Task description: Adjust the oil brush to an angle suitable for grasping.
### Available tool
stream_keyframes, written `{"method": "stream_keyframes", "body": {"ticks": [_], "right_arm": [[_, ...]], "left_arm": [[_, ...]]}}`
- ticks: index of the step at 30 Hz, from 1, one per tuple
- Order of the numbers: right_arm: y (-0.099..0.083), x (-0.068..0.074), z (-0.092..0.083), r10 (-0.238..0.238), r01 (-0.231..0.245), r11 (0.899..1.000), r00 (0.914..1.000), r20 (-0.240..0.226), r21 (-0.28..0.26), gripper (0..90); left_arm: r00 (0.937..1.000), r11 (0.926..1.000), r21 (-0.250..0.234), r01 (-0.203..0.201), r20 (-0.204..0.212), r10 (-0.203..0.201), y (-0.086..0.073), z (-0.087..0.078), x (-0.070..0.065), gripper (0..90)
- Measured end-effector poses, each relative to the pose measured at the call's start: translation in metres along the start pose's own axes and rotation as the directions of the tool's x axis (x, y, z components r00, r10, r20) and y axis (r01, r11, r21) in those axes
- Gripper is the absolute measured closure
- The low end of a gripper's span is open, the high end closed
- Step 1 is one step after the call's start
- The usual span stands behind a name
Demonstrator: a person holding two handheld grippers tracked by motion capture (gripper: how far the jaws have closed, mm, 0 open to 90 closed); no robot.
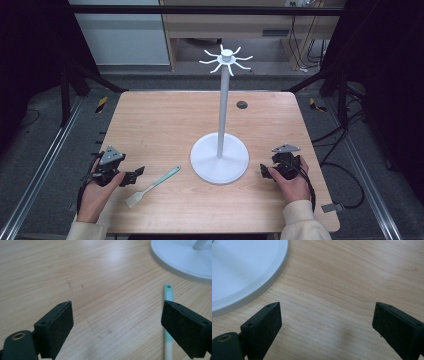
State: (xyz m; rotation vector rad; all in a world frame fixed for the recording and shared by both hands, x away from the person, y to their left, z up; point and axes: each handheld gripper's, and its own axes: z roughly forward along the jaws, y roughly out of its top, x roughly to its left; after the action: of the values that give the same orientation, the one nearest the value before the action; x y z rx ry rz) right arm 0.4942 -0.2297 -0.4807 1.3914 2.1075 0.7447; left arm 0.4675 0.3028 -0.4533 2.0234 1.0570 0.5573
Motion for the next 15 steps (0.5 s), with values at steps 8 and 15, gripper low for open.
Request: {"method": "stream_keyframes", "body": {"ticks": [8,15], "right_arm": [[-0.003,-0.006,0.001,0.045,-0.045,0.999,0.9989,-0.007,-0.022,9.5],[-0.003,-0.008,-0.005,0.057,-0.057,0.997,0.9984,0.002,-0.057,11.8]], "left_arm": [[0.9958,0.9964,0.072,-0.043,0.084,0.037,0.022,0.008,-0.022,8.8],[0.9793,0.9723,0.155,-0.175,0.129,0.156,0.063,0.017,-0.043,11.0]]}}
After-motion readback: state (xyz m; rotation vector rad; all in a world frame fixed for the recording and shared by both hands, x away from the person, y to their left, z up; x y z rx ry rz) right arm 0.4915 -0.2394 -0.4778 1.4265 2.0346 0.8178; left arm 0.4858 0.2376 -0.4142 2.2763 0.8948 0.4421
